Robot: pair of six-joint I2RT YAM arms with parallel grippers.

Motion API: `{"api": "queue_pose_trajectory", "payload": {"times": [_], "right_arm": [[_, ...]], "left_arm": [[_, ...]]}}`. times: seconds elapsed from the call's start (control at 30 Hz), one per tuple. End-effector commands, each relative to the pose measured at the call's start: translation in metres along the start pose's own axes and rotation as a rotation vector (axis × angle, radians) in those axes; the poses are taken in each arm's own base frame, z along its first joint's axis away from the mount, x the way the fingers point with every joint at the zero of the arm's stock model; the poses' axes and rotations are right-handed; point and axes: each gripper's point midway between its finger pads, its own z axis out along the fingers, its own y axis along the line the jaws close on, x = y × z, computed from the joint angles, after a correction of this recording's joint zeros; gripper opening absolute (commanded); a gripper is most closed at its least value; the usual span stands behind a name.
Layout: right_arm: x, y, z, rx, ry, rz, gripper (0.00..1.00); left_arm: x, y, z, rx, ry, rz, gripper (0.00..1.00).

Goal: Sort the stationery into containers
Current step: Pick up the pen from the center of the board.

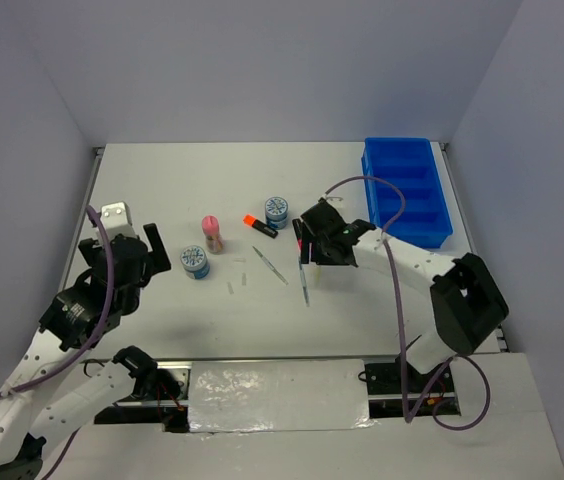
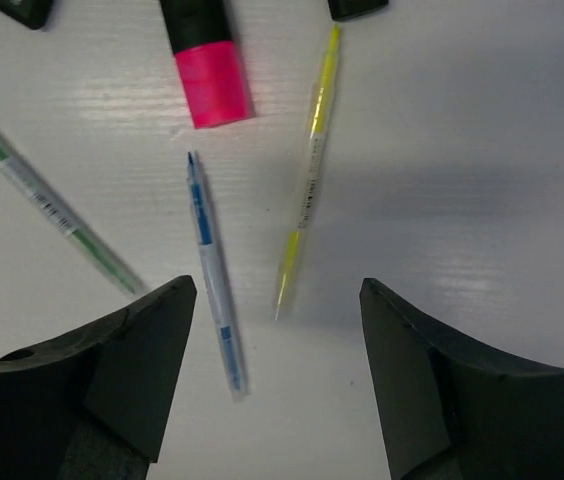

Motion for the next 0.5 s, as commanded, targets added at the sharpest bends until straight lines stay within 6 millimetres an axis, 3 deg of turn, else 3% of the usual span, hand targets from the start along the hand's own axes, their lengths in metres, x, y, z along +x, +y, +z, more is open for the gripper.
{"api": "queue_pose_trajectory", "payload": {"times": [0.0, 0.1, 0.33, 0.47], "right_arm": [[-0.022, 0.003, 0.009, 0.057, -0.089, 0.067, 0.74], [-0.013, 0.003, 0.029, 0.088, -0.051, 0.053, 0.55], [-0.007, -0.005, 0.058, 0.11, -0.013, 0.061, 0.51], [-0.004, -0.011, 0.068, 0.13, 0.009, 0.066, 0.39]], "left_arm": [[-0.008, -0.009, 0.002, 0.034, -0.026, -0.004, 0.99], [-0.008, -0.011, 0.002, 0.044, -0.022, 0.0, 0.99], [-0.007, -0.013, 0.002, 0.056, -0.02, 0.002, 0.99], [-0.006, -0.014, 0.002, 0.06, -0.018, 0.003, 0.99]]}}
